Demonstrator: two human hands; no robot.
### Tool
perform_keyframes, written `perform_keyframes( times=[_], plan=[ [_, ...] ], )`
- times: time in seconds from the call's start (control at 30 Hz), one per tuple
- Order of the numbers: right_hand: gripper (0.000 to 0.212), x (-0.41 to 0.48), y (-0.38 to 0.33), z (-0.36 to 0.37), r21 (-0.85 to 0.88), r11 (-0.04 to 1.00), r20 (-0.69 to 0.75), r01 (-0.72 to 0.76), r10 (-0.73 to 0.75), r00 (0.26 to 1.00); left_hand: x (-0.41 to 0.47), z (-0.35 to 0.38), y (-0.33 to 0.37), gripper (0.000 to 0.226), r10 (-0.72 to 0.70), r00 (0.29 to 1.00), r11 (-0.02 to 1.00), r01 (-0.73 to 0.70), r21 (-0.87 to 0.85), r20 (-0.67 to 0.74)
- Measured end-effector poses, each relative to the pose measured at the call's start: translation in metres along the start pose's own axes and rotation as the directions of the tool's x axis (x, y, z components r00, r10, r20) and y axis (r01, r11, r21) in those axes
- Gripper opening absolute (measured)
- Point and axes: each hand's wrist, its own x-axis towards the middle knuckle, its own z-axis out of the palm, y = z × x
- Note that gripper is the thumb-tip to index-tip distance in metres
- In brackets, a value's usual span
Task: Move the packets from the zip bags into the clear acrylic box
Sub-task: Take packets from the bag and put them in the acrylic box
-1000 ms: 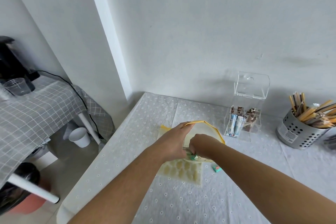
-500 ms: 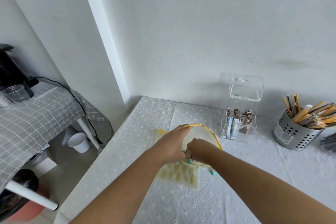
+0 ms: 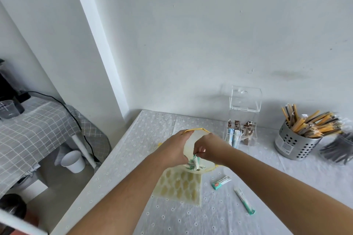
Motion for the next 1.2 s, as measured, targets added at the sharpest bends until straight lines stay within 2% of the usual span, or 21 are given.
perform_keyframes(
  times=[0.1,0.23,0.47,0.8,0.97,1.2],
  plan=[
    [0.017,-0.006,0.007,-0.012,0.158,0.985,-0.065,-0.064,0.075,0.995,0.006,-0.003,0.005,0.090,-0.019,1.000,1.000,0.019,-0.011,0.009],
    [0.011,-0.014,0.017,-0.027,0.394,0.912,-0.103,-0.116,0.169,0.980,0.014,-0.004,0.012,0.090,-0.030,0.999,1.000,0.030,-0.003,0.028],
    [0.006,-0.030,0.053,-0.070,0.576,0.810,-0.233,-0.114,0.297,0.926,0.023,-0.005,0.015,0.087,-0.054,0.998,0.999,0.054,-0.001,0.044],
    [0.005,-0.026,0.137,-0.107,0.482,0.837,-0.396,-0.259,0.472,0.788,0.037,-0.002,0.011,0.086,-0.074,0.997,0.997,0.074,-0.010,0.032],
    [0.006,-0.015,0.165,-0.093,0.304,0.882,-0.313,-0.359,0.449,0.837,0.042,0.001,0.004,0.085,-0.098,0.995,0.995,0.098,0.002,0.022],
    [0.009,0.005,0.192,-0.082,0.154,0.921,-0.228,-0.357,0.385,0.894,0.044,0.001,0.001,0.085,-0.126,0.992,0.992,0.126,-0.020,0.024]
  ],
)
